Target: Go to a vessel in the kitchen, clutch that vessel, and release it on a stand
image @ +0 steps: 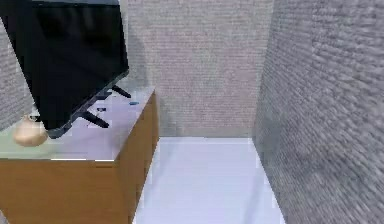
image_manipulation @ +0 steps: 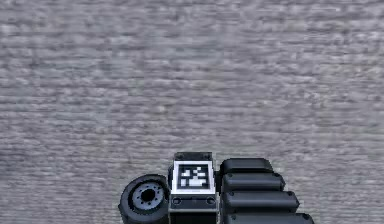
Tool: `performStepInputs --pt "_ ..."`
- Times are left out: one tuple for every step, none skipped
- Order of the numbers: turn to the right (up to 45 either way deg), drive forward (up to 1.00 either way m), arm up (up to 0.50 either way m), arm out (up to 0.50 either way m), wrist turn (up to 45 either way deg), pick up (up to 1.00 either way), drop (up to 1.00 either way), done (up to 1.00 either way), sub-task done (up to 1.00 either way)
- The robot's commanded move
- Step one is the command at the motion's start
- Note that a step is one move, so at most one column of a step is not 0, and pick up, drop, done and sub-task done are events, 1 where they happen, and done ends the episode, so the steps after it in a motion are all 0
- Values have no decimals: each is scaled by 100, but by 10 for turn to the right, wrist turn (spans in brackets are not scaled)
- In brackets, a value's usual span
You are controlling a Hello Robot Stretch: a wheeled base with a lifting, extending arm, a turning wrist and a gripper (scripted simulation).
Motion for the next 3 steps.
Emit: performStepInputs --pt "0 100 0 0 0 0 0 0 0" --pt "60 0 0 0 0 0 0 0 0" --pt "0 45 0 0 0 0 0 0 0"
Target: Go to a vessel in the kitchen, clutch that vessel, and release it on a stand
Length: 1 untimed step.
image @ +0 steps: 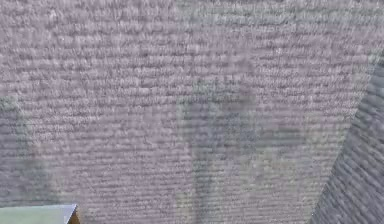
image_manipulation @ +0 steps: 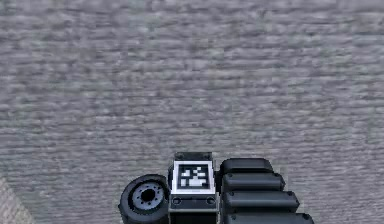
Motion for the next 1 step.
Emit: performStepInputs --pt "-450 0 0 0 0 0 0 0 0"
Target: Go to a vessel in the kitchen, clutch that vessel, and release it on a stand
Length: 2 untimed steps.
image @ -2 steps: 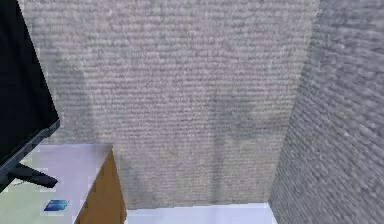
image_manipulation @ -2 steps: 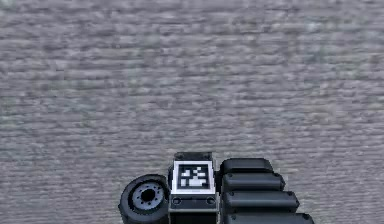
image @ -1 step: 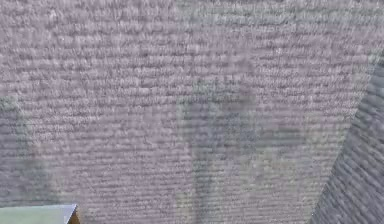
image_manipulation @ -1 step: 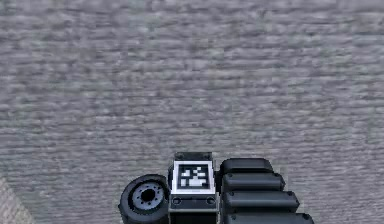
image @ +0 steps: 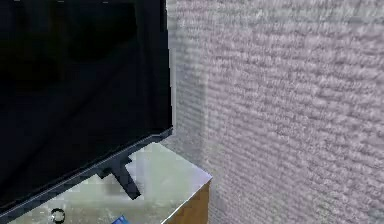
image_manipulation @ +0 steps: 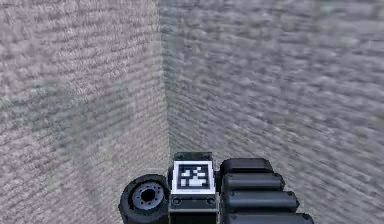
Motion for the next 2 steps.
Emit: performStepInputs --pt "-450 0 0 0 0 0 0 0 0" --pt "-450 0 0 0 0 0 0 0 0"
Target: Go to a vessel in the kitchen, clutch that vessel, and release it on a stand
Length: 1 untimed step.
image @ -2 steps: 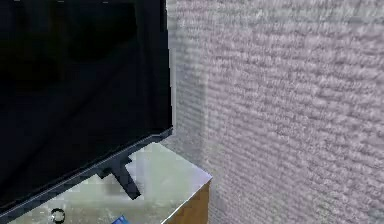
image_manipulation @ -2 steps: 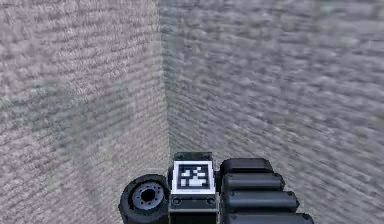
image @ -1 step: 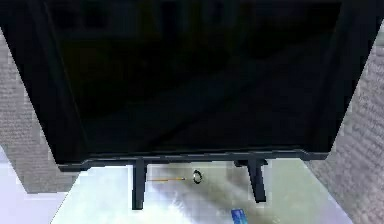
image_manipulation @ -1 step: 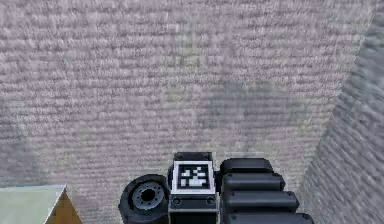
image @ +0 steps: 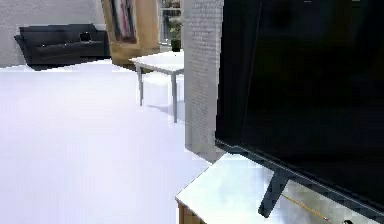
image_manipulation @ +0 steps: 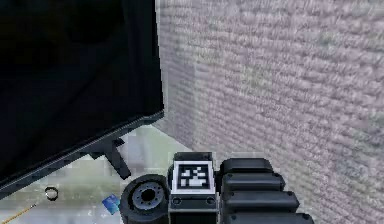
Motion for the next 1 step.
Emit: performStepInputs --pt "-360 0 0 0 0 0 0 0 0"
